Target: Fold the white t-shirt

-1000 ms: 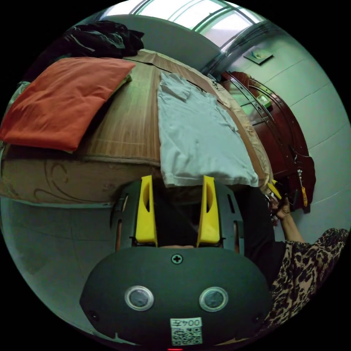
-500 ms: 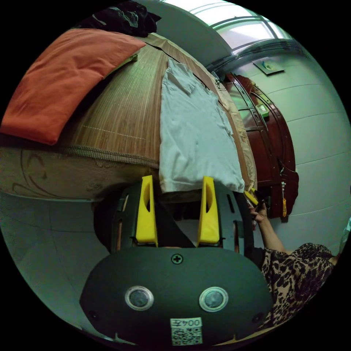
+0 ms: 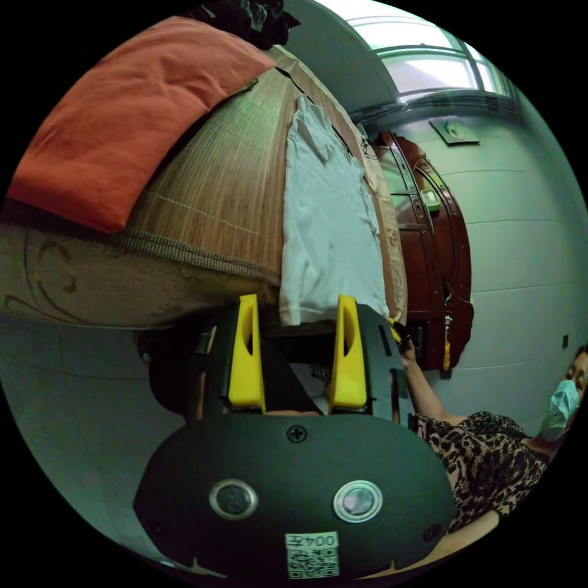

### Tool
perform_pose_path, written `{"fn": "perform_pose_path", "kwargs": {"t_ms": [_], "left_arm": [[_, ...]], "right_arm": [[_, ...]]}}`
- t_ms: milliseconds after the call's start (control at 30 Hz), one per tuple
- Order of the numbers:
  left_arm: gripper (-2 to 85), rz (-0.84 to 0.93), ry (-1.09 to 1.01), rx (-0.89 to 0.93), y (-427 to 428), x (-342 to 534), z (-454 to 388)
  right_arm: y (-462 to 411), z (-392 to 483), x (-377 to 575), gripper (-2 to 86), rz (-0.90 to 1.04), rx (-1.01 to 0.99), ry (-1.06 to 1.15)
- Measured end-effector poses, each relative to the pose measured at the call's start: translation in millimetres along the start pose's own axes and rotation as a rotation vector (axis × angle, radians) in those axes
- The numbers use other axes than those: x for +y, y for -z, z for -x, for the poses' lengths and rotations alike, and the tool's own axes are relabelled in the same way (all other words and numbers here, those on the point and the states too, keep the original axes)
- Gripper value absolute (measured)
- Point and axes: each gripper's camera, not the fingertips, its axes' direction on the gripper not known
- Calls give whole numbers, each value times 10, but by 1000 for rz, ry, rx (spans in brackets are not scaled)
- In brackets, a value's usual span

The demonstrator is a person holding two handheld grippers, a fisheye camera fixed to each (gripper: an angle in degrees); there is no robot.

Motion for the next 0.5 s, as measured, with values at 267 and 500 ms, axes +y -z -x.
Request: {"fn": "perform_pose_path", "kwargs": {"t_ms": [267,500], "left_arm": [[162,53,22,12,-53,-99,113],[137,71,-7,-12,-54,-140,103]], "right_arm": [[8,-96,-95,112,21,-16,24],[7,-113,-132,110,32,-14,56]]}}
